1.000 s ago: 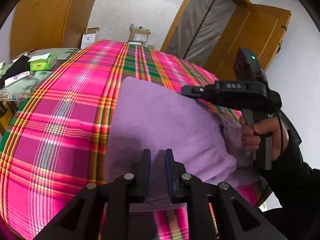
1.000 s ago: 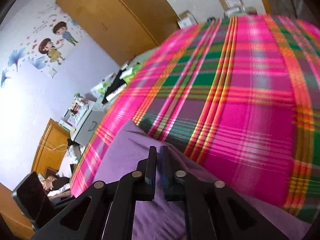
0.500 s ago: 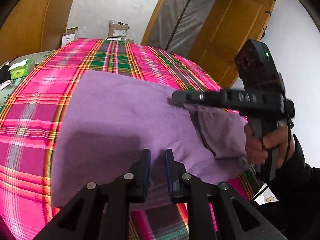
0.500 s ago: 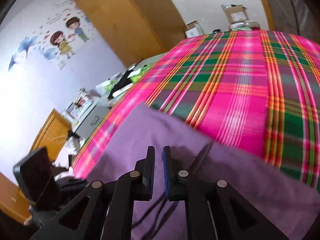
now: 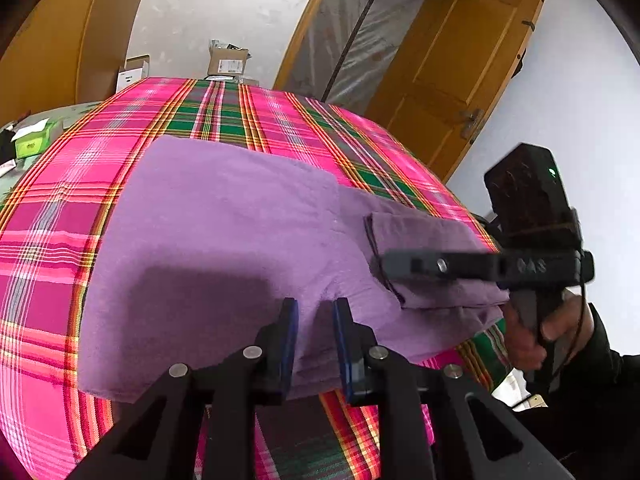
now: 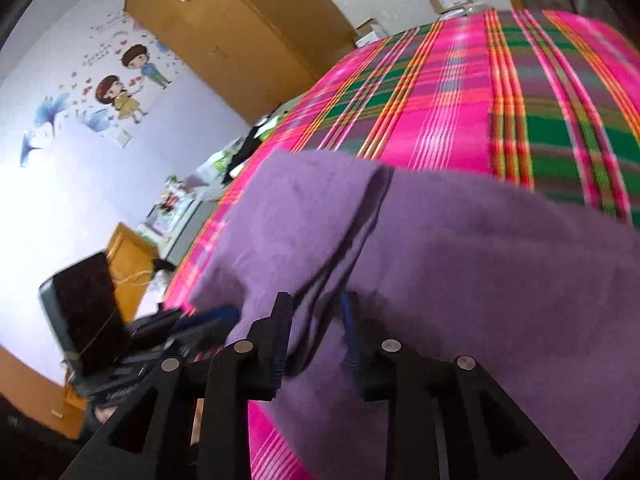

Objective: Fold clothes

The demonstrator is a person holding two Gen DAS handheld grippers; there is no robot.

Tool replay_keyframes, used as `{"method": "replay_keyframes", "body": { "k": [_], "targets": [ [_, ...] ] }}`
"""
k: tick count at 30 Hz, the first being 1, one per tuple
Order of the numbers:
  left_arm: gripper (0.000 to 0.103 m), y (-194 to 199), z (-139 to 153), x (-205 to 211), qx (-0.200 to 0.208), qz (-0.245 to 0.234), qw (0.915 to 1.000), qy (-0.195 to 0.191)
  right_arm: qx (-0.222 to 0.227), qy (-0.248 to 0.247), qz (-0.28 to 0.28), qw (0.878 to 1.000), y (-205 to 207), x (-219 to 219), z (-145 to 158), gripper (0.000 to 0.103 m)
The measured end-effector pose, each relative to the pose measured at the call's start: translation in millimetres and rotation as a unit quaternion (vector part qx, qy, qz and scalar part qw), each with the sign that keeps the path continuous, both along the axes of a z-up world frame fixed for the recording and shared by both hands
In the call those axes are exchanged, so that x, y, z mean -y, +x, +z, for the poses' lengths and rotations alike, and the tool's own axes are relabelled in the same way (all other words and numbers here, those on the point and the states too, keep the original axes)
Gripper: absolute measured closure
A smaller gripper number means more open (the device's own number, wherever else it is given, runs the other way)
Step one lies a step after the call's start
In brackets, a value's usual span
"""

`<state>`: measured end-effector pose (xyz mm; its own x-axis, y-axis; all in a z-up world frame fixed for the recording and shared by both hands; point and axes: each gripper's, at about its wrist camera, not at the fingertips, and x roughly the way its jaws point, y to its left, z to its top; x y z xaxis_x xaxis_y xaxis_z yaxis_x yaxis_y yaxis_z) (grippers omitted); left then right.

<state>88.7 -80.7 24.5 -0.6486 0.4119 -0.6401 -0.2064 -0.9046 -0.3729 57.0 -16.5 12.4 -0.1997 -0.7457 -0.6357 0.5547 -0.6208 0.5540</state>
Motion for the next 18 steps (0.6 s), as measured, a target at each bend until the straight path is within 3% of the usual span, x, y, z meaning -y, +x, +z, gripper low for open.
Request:
{"method": "replay_keyframes", "body": {
  "k": [5,10,12,13,18],
  "targets": [
    [0.085,1,0,10,0.005,0.012,0.9995,0.029,0.007,-0.004,0.029,1.000,16,4,-4,0.074],
    [0.085,3,3,8,0.001,0.010,0.9997,0.023,0.005,-0.003,0.045,0.999,24,9,-6,0.074],
    [0.085,3,4,6,0.001,0.007,0.9998,0.018,0.000,0.000,0.048,0.999,25,11,-5,0.085],
    [0.085,4,5,6,0.000,0.005,0.9999,0.013,-0.004,0.002,0.052,0.999,26,10,-3,0.086],
    [0.078,12,12,5,-0.014,-0.007,0.9998,-0.009,-0.028,-0.012,0.053,0.998,36,1,11,0.083]
  ]
}}
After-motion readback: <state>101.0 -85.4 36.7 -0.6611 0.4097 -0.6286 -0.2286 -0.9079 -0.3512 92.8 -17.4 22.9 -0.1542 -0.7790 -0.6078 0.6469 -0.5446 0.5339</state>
